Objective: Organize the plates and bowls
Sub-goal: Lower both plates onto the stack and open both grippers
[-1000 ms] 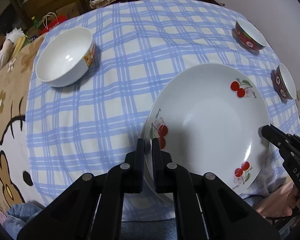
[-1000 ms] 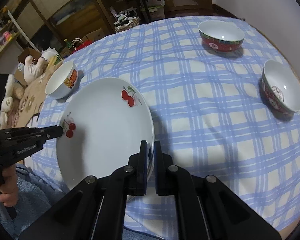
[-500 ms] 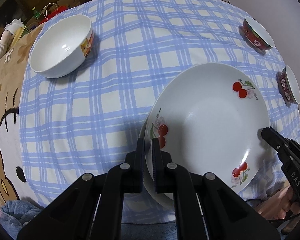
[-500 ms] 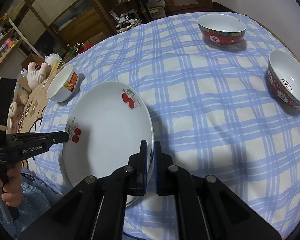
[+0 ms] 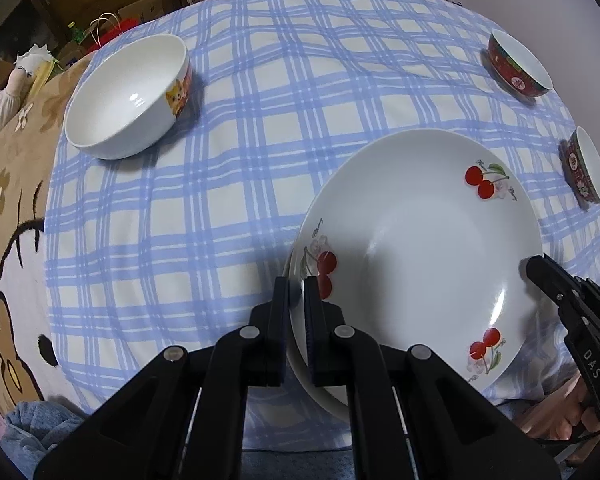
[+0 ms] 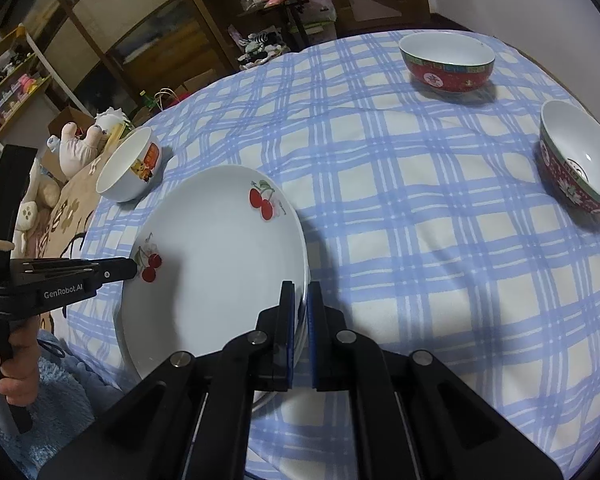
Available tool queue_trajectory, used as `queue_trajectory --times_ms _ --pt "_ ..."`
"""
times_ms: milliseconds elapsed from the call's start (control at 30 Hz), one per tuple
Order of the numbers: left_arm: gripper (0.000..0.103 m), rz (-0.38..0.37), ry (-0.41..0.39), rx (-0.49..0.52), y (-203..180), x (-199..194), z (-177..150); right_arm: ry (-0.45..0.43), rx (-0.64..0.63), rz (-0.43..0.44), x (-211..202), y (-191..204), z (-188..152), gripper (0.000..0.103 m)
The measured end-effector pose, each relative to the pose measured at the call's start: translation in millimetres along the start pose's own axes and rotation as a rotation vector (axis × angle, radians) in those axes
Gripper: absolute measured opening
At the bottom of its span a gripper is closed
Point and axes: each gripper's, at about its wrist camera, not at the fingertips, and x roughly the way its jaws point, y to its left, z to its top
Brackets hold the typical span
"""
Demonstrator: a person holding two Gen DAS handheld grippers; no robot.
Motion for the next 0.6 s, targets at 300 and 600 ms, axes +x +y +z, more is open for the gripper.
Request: queue_trajectory --times_ms 300,600 --pt "0.008 -0.014 0.008 -0.031 6.9 -0.3 -4.5 0.003 0.026 0.008 3.8 -0.5 -5.4 0.007" --pt "0.009 0.0 0.001 -0.028 3.7 -2.7 -7.8 -0.005 0.053 0.022 3.4 -3.5 -7.1 0.007"
